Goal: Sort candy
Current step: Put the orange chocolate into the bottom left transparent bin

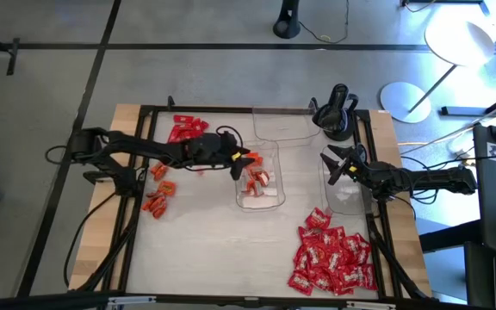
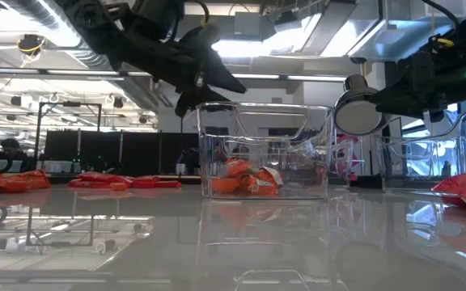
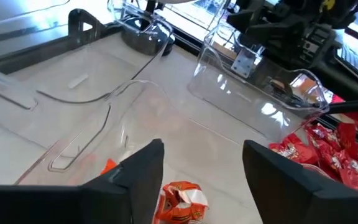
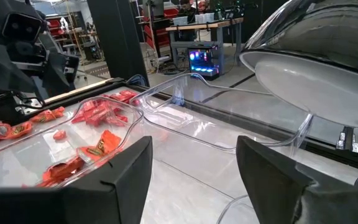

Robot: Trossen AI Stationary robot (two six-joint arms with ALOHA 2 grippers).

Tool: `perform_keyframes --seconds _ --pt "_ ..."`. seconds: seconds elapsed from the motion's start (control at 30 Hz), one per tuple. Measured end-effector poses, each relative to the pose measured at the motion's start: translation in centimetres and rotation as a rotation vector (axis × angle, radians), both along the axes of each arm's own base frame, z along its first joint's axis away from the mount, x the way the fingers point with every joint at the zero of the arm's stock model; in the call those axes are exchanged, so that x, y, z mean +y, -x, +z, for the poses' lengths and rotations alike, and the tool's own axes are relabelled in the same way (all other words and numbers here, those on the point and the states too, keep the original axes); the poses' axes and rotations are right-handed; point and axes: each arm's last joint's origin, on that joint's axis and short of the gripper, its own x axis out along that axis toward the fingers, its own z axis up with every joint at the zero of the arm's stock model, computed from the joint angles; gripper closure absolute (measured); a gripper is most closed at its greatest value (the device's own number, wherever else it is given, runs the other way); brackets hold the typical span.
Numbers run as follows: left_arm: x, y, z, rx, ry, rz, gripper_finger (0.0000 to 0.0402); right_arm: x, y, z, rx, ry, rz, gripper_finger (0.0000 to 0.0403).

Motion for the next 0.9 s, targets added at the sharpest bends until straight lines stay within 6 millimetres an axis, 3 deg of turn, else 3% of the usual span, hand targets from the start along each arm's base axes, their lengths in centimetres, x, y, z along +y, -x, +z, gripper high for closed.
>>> perform_keyframes --seconds 0.2,0.5,0.7,0.9 --pt "-0.3 1.2 0.9 0.064 -0.016 -0.015 0.0223 0.0 0.0 0.0 0.0 0.0 0.0 0.0173" --pt "-2.4 5.8 2.1 0.34 0.068 -0.042 0.0238 0.0 0.0 0.0 0.0 0.0 0.0 0.0173" --pt "-3.3 9.1 1.6 0.572 0.195 0.014 0.0237 0.0 0.0 0.0 0.0 0.0 0.0 0.0173" --pt "-3.6 11.7 0.2 0.833 0.377 0.201 0.0237 0.0 0.0 0.0 0.0 0.0 0.0 0.0173"
